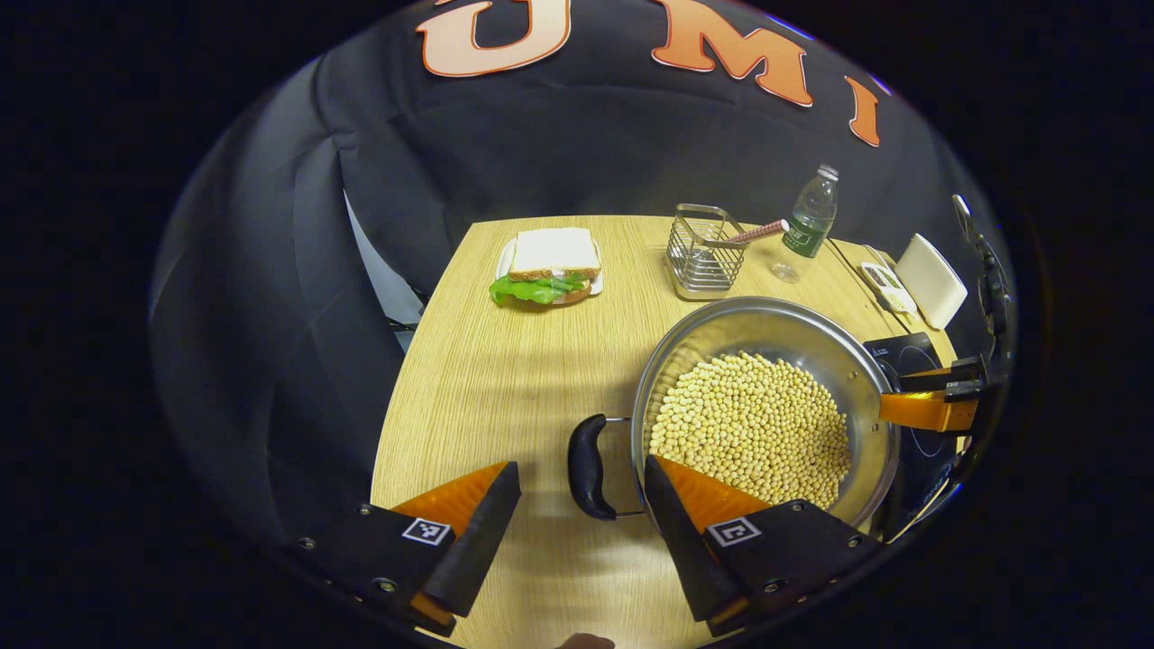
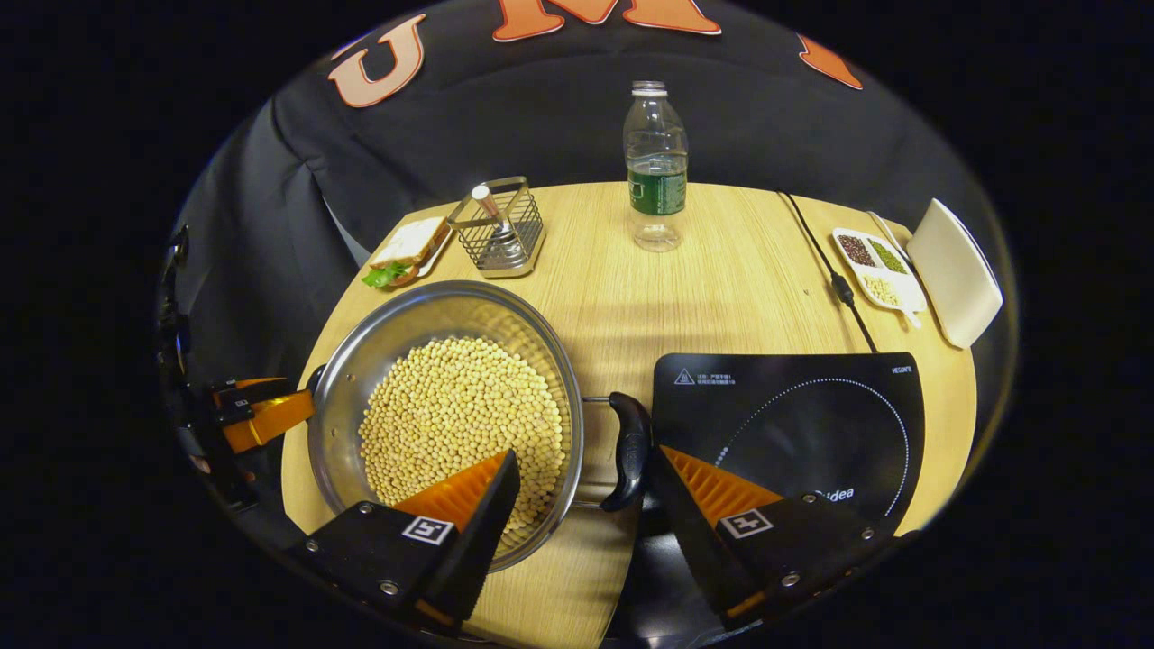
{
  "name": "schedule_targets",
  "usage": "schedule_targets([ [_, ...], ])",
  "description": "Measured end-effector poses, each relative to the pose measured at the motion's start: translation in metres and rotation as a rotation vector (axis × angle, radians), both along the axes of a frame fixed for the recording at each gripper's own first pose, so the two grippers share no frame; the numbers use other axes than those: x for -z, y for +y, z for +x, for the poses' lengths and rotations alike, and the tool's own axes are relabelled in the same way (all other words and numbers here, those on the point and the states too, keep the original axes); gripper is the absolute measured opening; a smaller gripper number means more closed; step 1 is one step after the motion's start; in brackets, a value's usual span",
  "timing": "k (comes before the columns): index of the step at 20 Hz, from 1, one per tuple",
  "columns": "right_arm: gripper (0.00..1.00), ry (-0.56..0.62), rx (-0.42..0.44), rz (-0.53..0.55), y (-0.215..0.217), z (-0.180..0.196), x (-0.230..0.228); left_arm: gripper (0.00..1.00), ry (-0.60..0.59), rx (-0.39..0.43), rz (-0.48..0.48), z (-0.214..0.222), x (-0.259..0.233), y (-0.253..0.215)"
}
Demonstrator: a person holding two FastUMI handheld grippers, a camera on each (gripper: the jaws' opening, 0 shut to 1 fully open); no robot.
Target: First push the handle of the pot to place it horizontally, then grasp the pot with both hands and set it on the induction cooktop.
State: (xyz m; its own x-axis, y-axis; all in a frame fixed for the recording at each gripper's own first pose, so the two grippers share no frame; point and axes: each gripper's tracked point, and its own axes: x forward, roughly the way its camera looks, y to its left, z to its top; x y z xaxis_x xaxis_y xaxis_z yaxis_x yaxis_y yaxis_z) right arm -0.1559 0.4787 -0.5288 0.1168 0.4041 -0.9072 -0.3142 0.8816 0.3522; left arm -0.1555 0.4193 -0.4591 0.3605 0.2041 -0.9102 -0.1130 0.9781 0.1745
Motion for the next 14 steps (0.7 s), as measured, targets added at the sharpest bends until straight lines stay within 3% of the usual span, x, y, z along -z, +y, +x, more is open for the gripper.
schedule_targets([
  [6,0.85,0.060,-0.018,0.004,0.001,-0.007,0.018,0.87,0.019,-0.007,-0.030,-0.001,0.020,0.005],
  [14,0.85,0.048,0.016,-0.043,0.005,-0.002,0.035,0.88,-0.004,-0.032,-0.103,0.005,0.042,-0.001],
])
